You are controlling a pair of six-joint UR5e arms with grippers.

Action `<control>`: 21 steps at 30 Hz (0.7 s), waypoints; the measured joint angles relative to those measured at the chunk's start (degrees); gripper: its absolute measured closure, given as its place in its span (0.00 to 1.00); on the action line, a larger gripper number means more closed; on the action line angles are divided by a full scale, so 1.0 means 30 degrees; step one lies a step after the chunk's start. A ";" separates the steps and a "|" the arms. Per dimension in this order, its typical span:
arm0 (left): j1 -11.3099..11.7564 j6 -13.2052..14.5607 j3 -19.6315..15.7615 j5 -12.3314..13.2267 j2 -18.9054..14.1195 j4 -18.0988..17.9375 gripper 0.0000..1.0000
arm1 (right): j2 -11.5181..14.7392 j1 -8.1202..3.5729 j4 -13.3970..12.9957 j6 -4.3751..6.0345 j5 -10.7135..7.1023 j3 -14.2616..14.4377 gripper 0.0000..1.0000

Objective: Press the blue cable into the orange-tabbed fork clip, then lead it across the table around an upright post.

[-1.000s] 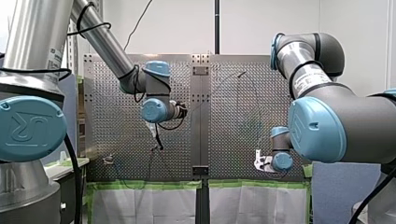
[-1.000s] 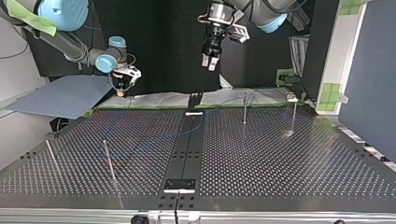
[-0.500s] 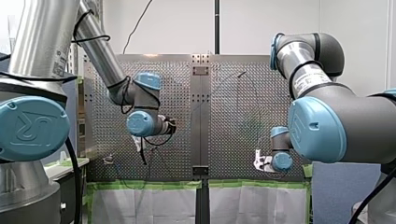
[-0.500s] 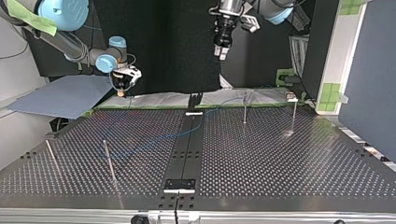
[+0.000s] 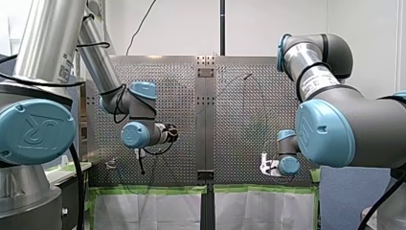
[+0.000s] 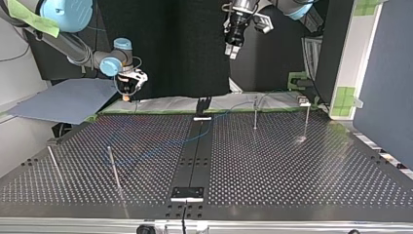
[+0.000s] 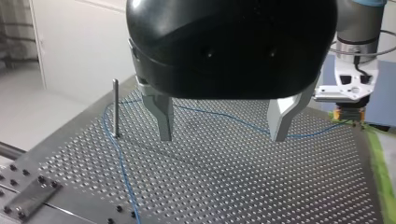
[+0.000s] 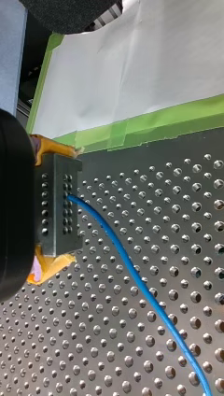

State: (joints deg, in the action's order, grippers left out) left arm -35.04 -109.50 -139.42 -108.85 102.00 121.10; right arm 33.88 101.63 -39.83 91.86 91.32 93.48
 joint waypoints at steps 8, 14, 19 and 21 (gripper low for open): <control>0.0460 0.0571 0.0475 0.0919 0.0004 -0.1168 0.00 | 0.0022 -0.0266 0.0364 -0.0047 -0.0026 -0.0296 1.00; 0.0748 0.0901 0.0564 0.1366 0.0007 -0.1270 0.00 | 0.0078 -0.0407 0.0518 -0.0270 -0.0062 -0.0478 1.00; 0.0898 0.1200 0.0568 0.1504 0.0006 -0.1023 0.00 | 0.0085 -0.0509 0.0444 -0.0317 -0.0108 -0.0502 1.00; 0.0928 0.1371 0.0571 0.1515 0.0009 -0.0857 0.00 | 0.0087 -0.0537 0.0441 -0.0358 -0.0121 -0.0511 1.00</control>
State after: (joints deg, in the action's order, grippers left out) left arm -32.25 -105.39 -137.70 -104.31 102.03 118.53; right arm 34.14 100.02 -38.51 90.79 90.96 91.95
